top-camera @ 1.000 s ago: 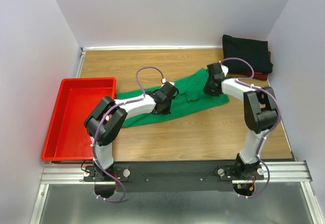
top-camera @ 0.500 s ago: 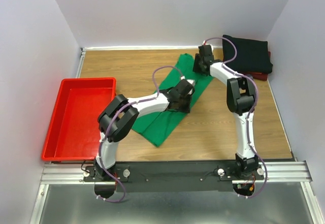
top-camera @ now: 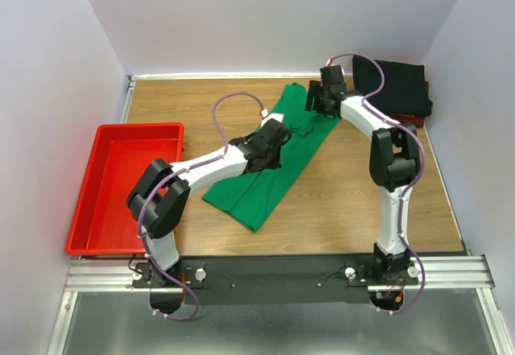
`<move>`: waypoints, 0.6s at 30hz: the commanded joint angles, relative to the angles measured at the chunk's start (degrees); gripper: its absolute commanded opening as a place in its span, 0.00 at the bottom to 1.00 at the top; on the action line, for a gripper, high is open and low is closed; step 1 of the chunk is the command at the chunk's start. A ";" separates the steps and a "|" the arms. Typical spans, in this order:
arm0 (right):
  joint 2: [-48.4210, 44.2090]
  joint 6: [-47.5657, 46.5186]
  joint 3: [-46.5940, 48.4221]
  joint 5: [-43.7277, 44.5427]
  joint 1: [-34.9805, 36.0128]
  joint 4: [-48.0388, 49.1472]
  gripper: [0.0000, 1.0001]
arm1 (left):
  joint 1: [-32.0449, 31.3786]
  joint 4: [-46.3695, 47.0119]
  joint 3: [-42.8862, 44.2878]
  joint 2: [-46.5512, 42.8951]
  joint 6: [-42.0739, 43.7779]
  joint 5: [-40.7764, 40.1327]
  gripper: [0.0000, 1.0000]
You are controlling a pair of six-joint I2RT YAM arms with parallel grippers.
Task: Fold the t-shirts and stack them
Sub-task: Fold the tshirt
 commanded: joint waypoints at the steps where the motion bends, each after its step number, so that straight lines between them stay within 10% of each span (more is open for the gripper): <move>1: -4.51 3.78 -4.41 0.31 -0.02 -1.03 0.77 | -0.91 -4.01 -7.19 -1.95 -1.07 -6.22 0.04; 9: -1.18 5.89 -7.06 3.39 0.07 -1.03 0.45 | -4.42 -3.30 -12.91 -0.90 -3.18 -7.01 0.02; 18: 9.28 0.89 3.21 4.18 -0.36 -1.21 0.44 | -9.43 0.20 -10.82 4.19 -5.20 -1.32 0.00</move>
